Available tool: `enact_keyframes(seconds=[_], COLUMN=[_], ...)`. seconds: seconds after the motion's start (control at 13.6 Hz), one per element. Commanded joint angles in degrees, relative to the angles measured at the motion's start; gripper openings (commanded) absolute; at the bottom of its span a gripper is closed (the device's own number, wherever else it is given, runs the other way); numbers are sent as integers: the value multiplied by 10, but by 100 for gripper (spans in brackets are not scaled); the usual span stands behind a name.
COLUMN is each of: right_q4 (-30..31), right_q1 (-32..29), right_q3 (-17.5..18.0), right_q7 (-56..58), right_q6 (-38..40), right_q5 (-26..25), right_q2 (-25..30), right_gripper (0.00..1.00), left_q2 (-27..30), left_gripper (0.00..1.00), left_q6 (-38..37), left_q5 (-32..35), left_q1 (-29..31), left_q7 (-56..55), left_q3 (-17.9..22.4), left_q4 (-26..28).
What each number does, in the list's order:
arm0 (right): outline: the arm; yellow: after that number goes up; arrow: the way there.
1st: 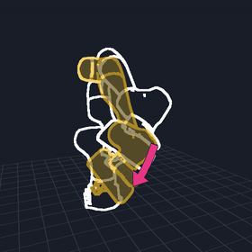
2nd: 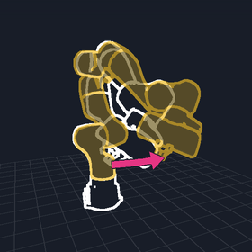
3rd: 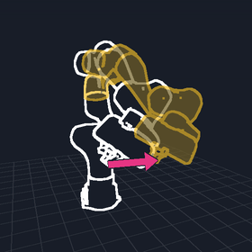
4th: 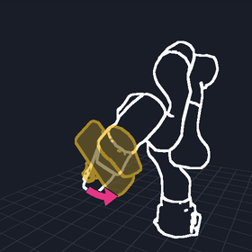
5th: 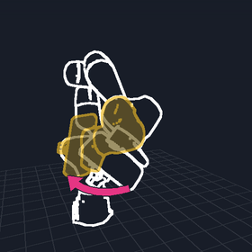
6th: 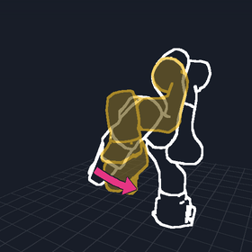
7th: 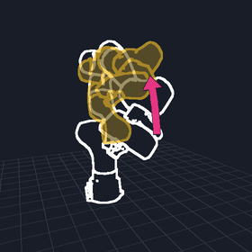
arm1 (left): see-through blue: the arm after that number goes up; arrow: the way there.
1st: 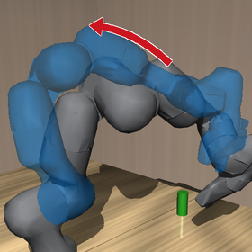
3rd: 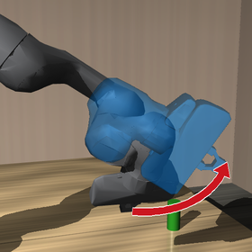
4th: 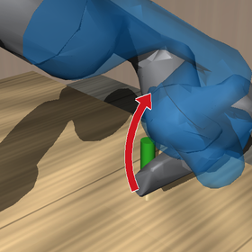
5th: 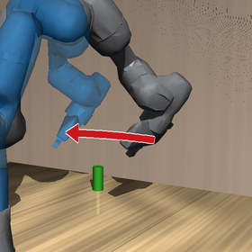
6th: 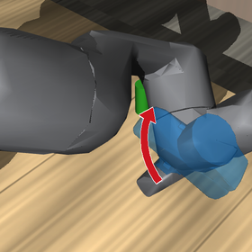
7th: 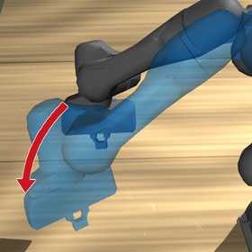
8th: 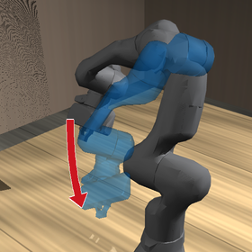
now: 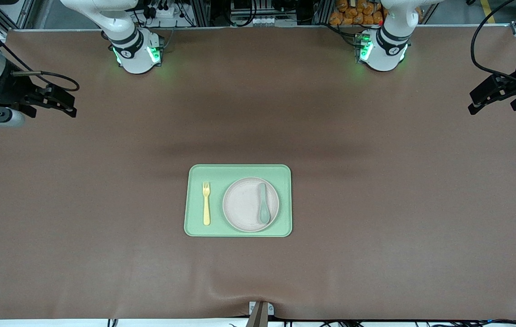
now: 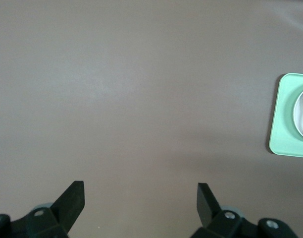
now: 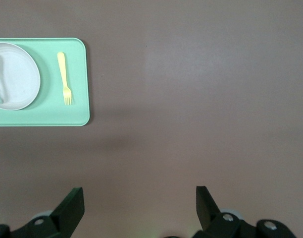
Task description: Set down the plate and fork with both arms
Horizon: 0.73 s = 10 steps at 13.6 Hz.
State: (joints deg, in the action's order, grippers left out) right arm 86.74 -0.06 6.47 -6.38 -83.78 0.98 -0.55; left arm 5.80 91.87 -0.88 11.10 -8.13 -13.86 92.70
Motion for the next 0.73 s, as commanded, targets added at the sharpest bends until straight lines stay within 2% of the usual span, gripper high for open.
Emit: enact_keyframes(seconds=[0.0,0.22,0.51,0.66], right_q4=[25,17,-28,-29], right_q1=[3,1,-4,-3], right_q3=[-8,-9,-19,-23], right_q7=[13,20,21,29], right_q6=[-10,-6,21,30], right_q5=[-4,-5,-8,-7], right_q2=[20,15,-4,0], right_gripper=[100,100,100,100], left_q2=[3,0,0,-5], left_gripper=[100,100,100,100], left_q6=[0,-5,-18,-26], left_q5=[-4,-4,-4,-4], left_q1=[3,4,1,-32], left_q7=[7,7,8,7], left_q3=[-2,-2,-1,22], left_q4=[-11,-11,-16,-16])
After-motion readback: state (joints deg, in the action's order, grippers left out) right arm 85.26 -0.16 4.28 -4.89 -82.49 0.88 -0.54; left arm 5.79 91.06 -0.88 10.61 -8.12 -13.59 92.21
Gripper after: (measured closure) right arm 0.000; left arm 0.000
